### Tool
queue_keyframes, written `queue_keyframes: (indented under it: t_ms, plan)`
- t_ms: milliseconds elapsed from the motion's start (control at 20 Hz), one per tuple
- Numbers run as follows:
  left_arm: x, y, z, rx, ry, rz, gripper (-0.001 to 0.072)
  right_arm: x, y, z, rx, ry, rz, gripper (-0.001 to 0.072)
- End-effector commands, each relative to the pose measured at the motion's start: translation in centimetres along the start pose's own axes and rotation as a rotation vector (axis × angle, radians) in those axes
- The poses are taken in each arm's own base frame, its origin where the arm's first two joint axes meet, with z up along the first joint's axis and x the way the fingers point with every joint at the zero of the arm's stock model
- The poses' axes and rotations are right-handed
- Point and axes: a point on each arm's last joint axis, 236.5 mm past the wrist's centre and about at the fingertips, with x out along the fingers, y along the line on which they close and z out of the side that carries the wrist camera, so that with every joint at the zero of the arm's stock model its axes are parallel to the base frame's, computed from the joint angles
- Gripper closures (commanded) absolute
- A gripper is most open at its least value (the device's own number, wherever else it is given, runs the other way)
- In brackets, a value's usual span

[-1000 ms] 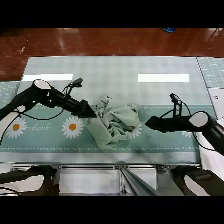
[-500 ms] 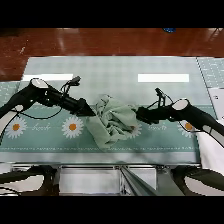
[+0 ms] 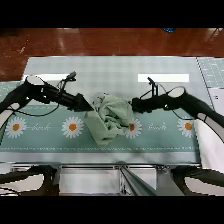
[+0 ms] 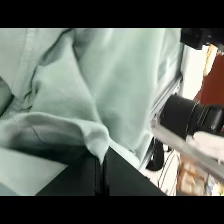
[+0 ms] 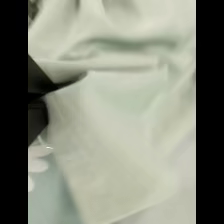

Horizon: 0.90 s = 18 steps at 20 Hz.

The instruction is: Fold the shirts.

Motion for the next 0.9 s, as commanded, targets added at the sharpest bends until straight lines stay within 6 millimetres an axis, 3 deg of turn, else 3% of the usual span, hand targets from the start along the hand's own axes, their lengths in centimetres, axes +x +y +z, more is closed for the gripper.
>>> queue_keyframes:
  t_ms: [0, 100, 200, 300, 400, 500, 600, 650, 750, 850]
  plan:
    - [-6.6, -3.4, 5.4, 0.084, -0.210, 0.033, 0.0684, -9.0, 4.9, 6.7, -0.187, -0.157, -0.045, 0.0684]
    - [-13.3, -8.3, 9.5, 0.207, -0.436, 0.079, 0.0685, -17.5, 10.2, 11.1, -0.323, -0.358, -0.080, 0.0684]
    - [-20.1, -15.2, 11.6, 0.362, -0.643, 0.111, 0.0684, -25.7, 16.1, 12.4, -0.466, -0.530, -0.116, 0.0684]
    - [-25.6, -22.4, 10.8, 0.544, -0.789, 0.138, 0.0684, -32.7, 21.5, 11.4, -0.600, -0.684, -0.160, 0.0684]
    - [-29.7, -28.9, 8.1, 0.709, -0.907, 0.167, 0.0684, -38.5, 26.4, 8.6, -0.714, -0.824, -0.161, 0.0684]
    - [-33.1, -33.5, 4.8, 0.835, -1.024, 0.233, 0.0685, -43.4, 29.0, 5.4, -0.790, -0.953, -0.214, 0.0684]
    - [-36.3, -35.8, 1.4, 0.909, -1.143, 0.367, 0.0684, -47.5, 29.2, 2.4, -0.793, -1.067, -0.306, 0.0684]
    - [-37.7, -36.0, 0.0, 0.909, -1.192, 0.441, 0.0684, -49.3, 28.7, 1.0, -0.775, -1.114, -0.357, 0.0684]
    - [-40.0, -35.3, -2.9, 0.879, -1.265, 0.629, 0.0684, -52.2, 27.8, -1.8, -0.733, -1.185, -0.438, 0.0684]
    - [-41.5, -34.0, -5.3, 0.830, -1.303, 0.787, 0.0684, -52.9, 26.1, -4.1, -0.690, -1.170, -0.501, 0.0684]
